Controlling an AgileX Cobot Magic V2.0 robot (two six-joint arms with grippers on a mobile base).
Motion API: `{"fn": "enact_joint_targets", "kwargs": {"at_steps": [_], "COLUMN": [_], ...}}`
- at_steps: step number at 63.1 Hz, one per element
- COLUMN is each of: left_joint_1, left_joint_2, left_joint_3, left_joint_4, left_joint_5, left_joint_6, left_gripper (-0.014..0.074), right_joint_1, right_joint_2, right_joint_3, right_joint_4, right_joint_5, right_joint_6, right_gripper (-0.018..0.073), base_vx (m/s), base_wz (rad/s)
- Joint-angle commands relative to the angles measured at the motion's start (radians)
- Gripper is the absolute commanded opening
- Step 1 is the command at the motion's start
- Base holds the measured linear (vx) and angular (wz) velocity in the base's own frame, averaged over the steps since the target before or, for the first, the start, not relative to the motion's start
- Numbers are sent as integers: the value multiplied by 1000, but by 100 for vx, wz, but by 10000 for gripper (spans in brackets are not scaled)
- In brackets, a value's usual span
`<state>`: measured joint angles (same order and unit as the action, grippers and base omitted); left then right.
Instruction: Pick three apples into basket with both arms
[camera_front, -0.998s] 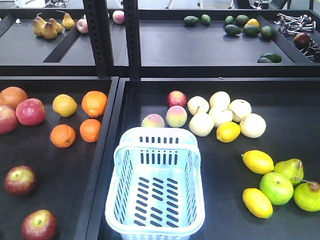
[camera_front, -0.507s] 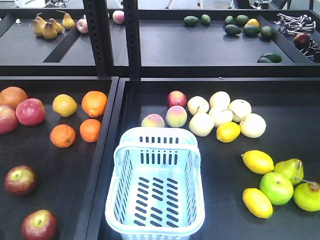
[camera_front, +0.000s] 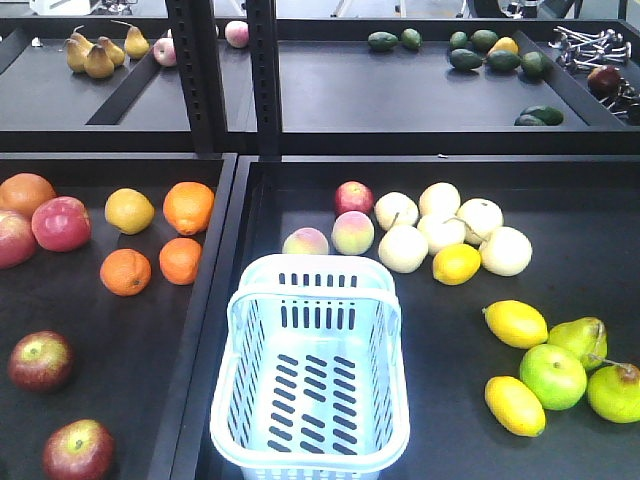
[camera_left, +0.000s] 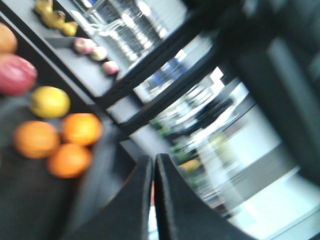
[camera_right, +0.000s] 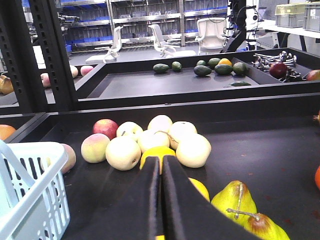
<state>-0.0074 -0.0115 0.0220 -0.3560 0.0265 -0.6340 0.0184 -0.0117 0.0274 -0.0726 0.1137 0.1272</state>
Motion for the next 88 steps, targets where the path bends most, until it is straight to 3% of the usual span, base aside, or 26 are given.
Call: {"fn": "enact_joint_targets", "kwargs": {"at_steps": [1,5,12,36,53,73,82,88], "left_joint_1": [0,0,-3,-30,-203,-468,-536,-560], "left_joint_2": [-16,-16,-16,127,366,699,824,893], "left_joint_3": [-2,-8,-78,-428,-568,-681,-755,-804], "left_joint_4": [-180,-241,-220,246,459,836,956,994], "left_joint_5": [-153,-194,-199,-138,-78,-81,-61,-39], "left_joint_6": [-127,-178,-201,-204,-203,-202,-202,-202], "left_gripper": [-6,-6,-6,-6,-6,-6,-6,-6], "right_joint_1": [-7,-7,-7,-7,-7,-7,-7,-7], "right_joint_2": [-14,-14,-14,-14,-14,-14,-14,-14], "right_joint_3": [14,14,14,14,14,14,14,14], "right_joint_4": [-12,-12,-12,-12,-12,-12,-12,-12], "right_joint_5": [-78,-78,-78,-78,-78,-78,-78,-78], "right_joint_6": [-4,-4,-4,-4,-4,-4,-4,-4], "right_gripper": [-4,-4,-4,-4,-4,-4,-4,-4], "base_vx": [0,0,0,0,0,0,0,0], "base_wz": [0,0,0,0,0,0,0,0]}}
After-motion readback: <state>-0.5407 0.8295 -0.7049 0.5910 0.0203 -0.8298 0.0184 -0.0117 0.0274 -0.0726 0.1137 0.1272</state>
